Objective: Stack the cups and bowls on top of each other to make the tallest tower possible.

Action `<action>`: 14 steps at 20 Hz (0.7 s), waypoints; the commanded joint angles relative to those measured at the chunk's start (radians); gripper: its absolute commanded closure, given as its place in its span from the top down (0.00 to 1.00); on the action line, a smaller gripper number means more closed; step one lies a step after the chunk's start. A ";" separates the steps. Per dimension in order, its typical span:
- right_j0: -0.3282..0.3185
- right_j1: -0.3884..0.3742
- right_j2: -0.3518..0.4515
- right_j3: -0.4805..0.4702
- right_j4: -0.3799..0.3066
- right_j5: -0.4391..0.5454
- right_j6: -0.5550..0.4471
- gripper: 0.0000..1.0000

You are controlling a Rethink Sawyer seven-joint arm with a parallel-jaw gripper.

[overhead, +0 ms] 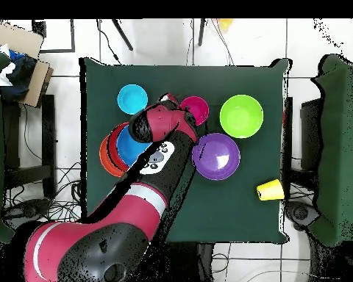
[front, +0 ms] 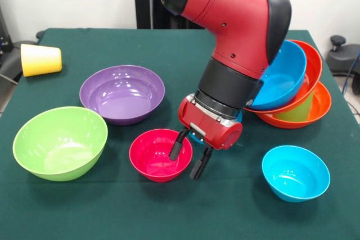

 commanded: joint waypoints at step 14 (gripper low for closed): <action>0.011 0.035 0.066 0.015 0.043 0.085 0.082 1.00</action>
